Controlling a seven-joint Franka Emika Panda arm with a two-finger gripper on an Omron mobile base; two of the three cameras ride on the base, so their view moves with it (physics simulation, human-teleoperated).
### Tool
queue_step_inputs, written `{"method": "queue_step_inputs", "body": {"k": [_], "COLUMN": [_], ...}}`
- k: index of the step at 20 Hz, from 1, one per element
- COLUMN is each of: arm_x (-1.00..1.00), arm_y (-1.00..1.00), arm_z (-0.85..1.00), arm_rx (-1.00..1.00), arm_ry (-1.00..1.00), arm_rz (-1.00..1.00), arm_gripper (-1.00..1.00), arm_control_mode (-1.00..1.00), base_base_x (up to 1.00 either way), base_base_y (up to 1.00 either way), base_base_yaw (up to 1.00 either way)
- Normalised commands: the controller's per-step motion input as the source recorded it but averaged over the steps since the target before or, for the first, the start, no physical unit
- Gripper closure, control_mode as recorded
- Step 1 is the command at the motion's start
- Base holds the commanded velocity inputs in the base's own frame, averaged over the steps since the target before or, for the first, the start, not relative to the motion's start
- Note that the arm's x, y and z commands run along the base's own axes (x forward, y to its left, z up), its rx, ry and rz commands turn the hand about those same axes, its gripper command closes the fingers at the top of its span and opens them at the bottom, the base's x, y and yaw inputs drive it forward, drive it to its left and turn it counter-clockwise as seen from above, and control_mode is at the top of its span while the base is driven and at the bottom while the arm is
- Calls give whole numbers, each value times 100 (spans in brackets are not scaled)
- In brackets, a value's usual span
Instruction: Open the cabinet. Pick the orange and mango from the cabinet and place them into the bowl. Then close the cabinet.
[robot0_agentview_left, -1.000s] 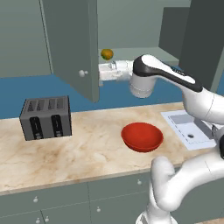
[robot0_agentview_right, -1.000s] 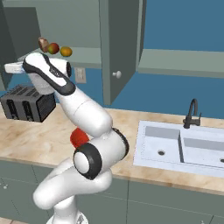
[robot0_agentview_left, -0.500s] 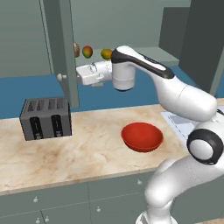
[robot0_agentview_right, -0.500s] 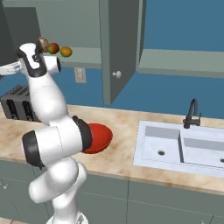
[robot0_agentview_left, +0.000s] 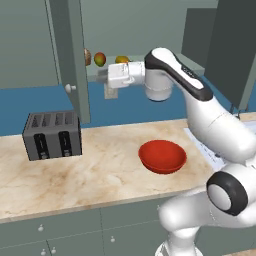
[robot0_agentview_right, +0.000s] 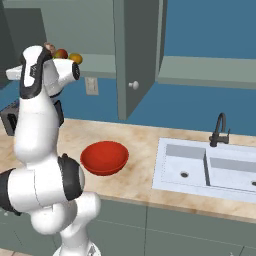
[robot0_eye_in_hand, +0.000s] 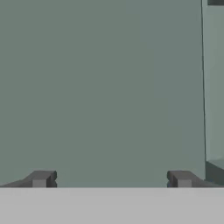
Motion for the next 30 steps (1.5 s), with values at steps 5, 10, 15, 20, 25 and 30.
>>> {"method": "queue_step_inputs", "body": {"k": [5, 10, 15, 20, 25, 30], "arm_x": [-26, -24, -35, -8, 7, 0], "arm_y": [-30, -38, -32, -10, 0, 0], "arm_z": [13, 3, 23, 33, 29, 1], "arm_rx": [0, 0, 0, -2, -4, -11], "arm_ry": [2, 12, 6, 16, 26, 27], "arm_rz": [-47, -38, -24, -10, 0, -1], "arm_gripper": [-100, -100, -100, -100, -100, -100], "arm_control_mode": [-100, -100, -100, -100, -100, -100], "base_base_x": [0, 0, 0, 0, 0, 0], "base_base_y": [0, 0, 0, 0, 0, 0], "base_base_yaw": [0, 0, 0, 0, 0, 0]}}
